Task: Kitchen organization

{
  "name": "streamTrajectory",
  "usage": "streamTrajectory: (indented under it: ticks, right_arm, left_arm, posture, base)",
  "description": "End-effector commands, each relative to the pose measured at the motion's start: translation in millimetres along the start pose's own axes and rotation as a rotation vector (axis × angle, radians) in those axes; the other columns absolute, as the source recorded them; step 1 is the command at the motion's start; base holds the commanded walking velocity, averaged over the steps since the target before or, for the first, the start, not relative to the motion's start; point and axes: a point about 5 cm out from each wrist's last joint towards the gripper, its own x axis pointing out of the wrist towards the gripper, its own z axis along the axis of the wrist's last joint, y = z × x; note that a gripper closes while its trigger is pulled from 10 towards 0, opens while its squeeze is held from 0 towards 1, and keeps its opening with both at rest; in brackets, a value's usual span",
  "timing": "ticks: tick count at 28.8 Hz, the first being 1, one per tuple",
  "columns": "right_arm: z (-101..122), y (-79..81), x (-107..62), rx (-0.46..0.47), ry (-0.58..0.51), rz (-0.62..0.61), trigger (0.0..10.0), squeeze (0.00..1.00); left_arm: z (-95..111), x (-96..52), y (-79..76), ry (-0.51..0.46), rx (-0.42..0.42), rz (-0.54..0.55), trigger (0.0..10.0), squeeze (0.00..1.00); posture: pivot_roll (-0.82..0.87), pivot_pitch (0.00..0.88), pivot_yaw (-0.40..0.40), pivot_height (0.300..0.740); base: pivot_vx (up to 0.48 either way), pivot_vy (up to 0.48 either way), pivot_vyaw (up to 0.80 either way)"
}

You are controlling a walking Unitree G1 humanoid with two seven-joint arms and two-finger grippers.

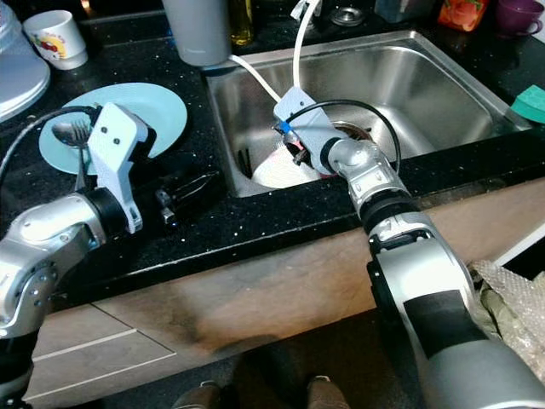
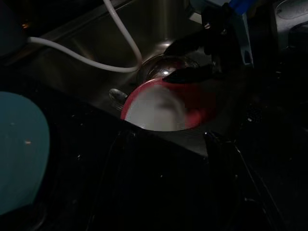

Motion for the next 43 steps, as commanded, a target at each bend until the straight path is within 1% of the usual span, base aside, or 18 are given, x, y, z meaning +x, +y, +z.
streamTrajectory:
  ticks: [1, 10, 14, 17, 19, 23, 25, 28, 29, 30, 31, 32, 36, 37, 39, 40, 42, 43]
  right_arm:
    - [2.2, 0.0, 0.9, -0.005, -0.008, -0.009, 10.0, 0.00]
    - [14.8, -9.9, -0.8, 0.011, -0.065, -0.071, 10.0, 0.00]
    - [35.9, -19.2, -2.8, 0.109, -0.193, -0.132, 10.0, 0.00]
    - [41.2, -20.3, -3.3, 0.136, -0.230, -0.139, 10.0, 0.00]
    - [50.9, -20.1, -4.0, 0.195, -0.300, -0.128, 10.0, 0.00]
    - [55.7, -18.5, -4.2, 0.213, -0.333, -0.113, 10.0, 0.00]
    - [57.4, -16.2, -4.2, 0.228, -0.352, -0.094, 10.0, 0.00]
    - [58.0, -11.3, -4.2, 0.237, -0.380, -0.060, 10.0, 0.00]
    - [57.7, -10.2, -4.2, 0.240, -0.384, -0.053, 10.0, 0.00]
    - [56.7, -8.5, -4.1, 0.246, -0.387, -0.046, 10.0, 0.00]
    - [56.7, -8.5, -4.1, 0.246, -0.387, -0.046, 10.0, 0.00]
    - [56.1, -7.9, -4.4, 0.251, -0.389, -0.042, 10.0, 0.00]
    - [55.3, -8.0, -5.2, 0.259, -0.391, -0.037, 10.0, 0.00]
    - [55.3, -8.0, -5.2, 0.259, -0.391, -0.037, 10.0, 0.00]
    - [55.1, -7.9, -5.4, 0.263, -0.391, -0.035, 10.0, 0.00]
    - [55.1, -7.9, -5.4, 0.263, -0.391, -0.035, 10.0, 0.00]
    - [54.5, -7.2, -5.9, 0.266, -0.393, -0.030, 10.0, 0.00]
    - [54.5, -7.2, -5.9, 0.266, -0.393, -0.030, 10.0, 0.00]
  left_arm:
    - [-2.2, -1.5, -1.6, 0.026, 0.019, -0.009, 10.0, 0.00]
    - [5.0, -2.0, 4.9, -0.003, 0.018, 0.031, 10.0, 0.00]
    - [15.5, -3.6, 18.2, -0.031, 0.010, 0.117, 10.0, 0.00]
    - [18.0, -4.7, 23.0, -0.035, 0.004, 0.147, 10.0, 0.00]
    - [23.0, -8.1, 31.0, -0.051, -0.019, 0.187, 10.0, 0.00]
    - [25.4, -12.1, 34.8, -0.053, -0.005, 0.191, 10.0, 0.00]
    - [29.2, -19.8, 41.8, -0.070, -0.008, 0.185, 10.0, 0.00]
    - [36.5, -38.2, 64.4, -0.064, 0.026, 0.234, 10.0, 0.00]
    - [37.9, -43.5, 69.5, -0.055, 0.041, 0.238, 10.0, 0.00]
    - [39.1, -54.9, 78.6, -0.022, 0.092, 0.234, 10.0, 0.00]
    - [39.1, -54.9, 78.6, -0.022, 0.092, 0.234, 10.0, 0.00]
    - [40.1, -64.5, 85.9, 0.012, 0.140, 0.235, 10.0, 0.00]
    - [39.7, -87.8, 100.6, 0.105, 0.226, 0.226, 10.0, 0.00]
    - [39.7, -87.8, 100.6, 0.105, 0.226, 0.226, 10.0, 0.00]
    - [37.4, -98.3, 106.2, 0.155, 0.267, 0.216, 10.0, 0.00]
    - [37.4, -98.3, 106.2, 0.155, 0.267, 0.216, 10.0, 0.00]
    - [33.8, -114.0, 115.3, 0.254, 0.289, 0.198, 10.0, 0.00]
    - [33.8, -114.0, 115.3, 0.254, 0.289, 0.198, 10.0, 0.00]
  posture:
    - [0.06, 0.158, 0.009, 0.740]
    - [0.06, 0.159, 0.008, 0.740]
    - [0.06, 0.161, 0.007, 0.740]
    - [0.06, 0.161, 0.007, 0.740]
    - [0.06, 0.163, 0.006, 0.740]
    - [0.06, 0.164, 0.006, 0.740]
    - [0.06, 0.164, 0.005, 0.740]
    - [0.06, 0.166, 0.003, 0.740]
    - [0.06, 0.166, 0.003, 0.740]
    - [0.06, 0.166, 0.004, 0.740]
    - [0.06, 0.166, 0.004, 0.740]
    - [0.06, 0.166, 0.005, 0.740]
    - [0.06, 0.166, 0.006, 0.740]
    - [0.06, 0.166, 0.006, 0.740]
    - [0.06, 0.167, 0.006, 0.740]
    - [0.06, 0.167, 0.006, 0.740]
    - [0.07, 0.168, 0.007, 0.740]
    - [0.07, 0.168, 0.007, 0.740]
  base:
    - [0.000, 0.000, 0.00]
    - [0.000, 0.000, 0.00]
    - [0.000, 0.000, 0.00]
    - [0.000, 0.000, 0.00]
    - [0.000, 0.000, 0.00]
    - [0.000, 0.000, 0.00]
    - [0.000, 0.000, 0.00]
    - [0.000, 0.000, 0.00]
    - [0.000, 0.000, 0.00]
    - [0.000, 0.000, 0.00]
    - [0.000, 0.000, 0.00]
    - [0.000, 0.000, 0.00]
    - [0.000, 0.000, 0.00]
    - [0.000, 0.000, 0.00]
    - [0.000, 0.000, 0.00]
    - [0.000, 0.000, 0.00]
    - [0.000, 0.000, 0.00]
    - [0.000, 0.000, 0.00]
